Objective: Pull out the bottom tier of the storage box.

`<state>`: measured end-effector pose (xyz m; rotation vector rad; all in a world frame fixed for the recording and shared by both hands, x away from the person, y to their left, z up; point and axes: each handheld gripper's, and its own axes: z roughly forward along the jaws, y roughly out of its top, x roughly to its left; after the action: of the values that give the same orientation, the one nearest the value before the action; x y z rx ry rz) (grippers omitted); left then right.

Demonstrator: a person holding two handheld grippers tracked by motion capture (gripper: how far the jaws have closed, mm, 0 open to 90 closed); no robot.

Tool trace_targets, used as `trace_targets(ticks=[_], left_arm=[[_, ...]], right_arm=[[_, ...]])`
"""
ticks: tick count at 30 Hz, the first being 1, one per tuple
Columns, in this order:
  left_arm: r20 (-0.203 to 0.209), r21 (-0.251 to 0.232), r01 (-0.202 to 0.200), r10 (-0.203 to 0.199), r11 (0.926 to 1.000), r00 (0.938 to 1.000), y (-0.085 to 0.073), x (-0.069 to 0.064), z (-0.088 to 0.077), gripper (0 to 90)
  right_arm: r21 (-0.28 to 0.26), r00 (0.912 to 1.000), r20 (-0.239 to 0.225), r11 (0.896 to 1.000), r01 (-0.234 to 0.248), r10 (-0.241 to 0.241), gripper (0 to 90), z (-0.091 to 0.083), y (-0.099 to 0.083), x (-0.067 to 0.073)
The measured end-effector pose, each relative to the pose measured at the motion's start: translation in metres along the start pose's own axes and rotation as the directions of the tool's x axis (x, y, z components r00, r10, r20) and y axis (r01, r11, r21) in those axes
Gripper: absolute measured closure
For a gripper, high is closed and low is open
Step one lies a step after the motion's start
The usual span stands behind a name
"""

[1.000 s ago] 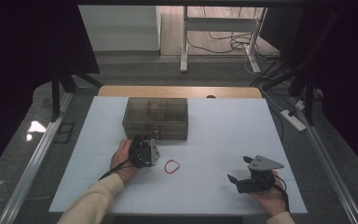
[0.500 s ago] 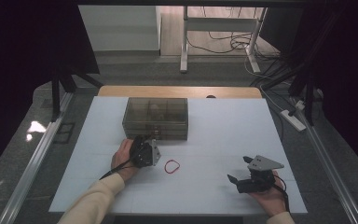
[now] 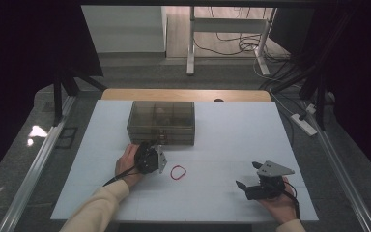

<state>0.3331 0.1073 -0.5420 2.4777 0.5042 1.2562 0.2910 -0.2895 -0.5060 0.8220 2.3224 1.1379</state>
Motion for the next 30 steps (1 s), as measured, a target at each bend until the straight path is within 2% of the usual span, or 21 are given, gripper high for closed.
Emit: trace_targets(ticks=[1,8,16,30], left_arm=[[-0.002,-0.005,0.006,-0.006,1.0,1.0,0.0001,-0.0004,0.0007,44.5],[-0.027,0.015,-0.028,0.029,0.9995,0.9992,-0.0003,-0.0027,0.0027,47.1],[-0.035,0.025,-0.059,0.06,0.9979,0.9976,0.0003,-0.007,0.0041,49.0],[-0.058,0.025,-0.071,0.072,0.9972,0.9957,0.0001,-0.0083,0.0085,51.0]], right_arm=[[0.0,1.0,0.001,1.0,0.0,0.0,7.4,0.0,0.0001,0.0001],[-0.001,1.0,-0.001,1.0,0.001,-0.001,7.4,-0.0008,0.0,-0.0005],[0.0,1.0,0.002,1.0,0.001,-0.001,7.4,-0.0011,0.0002,-0.0003],[0.0,1.0,0.003,1.0,0.002,-0.002,7.4,-0.0011,0.0003,-0.0002]])
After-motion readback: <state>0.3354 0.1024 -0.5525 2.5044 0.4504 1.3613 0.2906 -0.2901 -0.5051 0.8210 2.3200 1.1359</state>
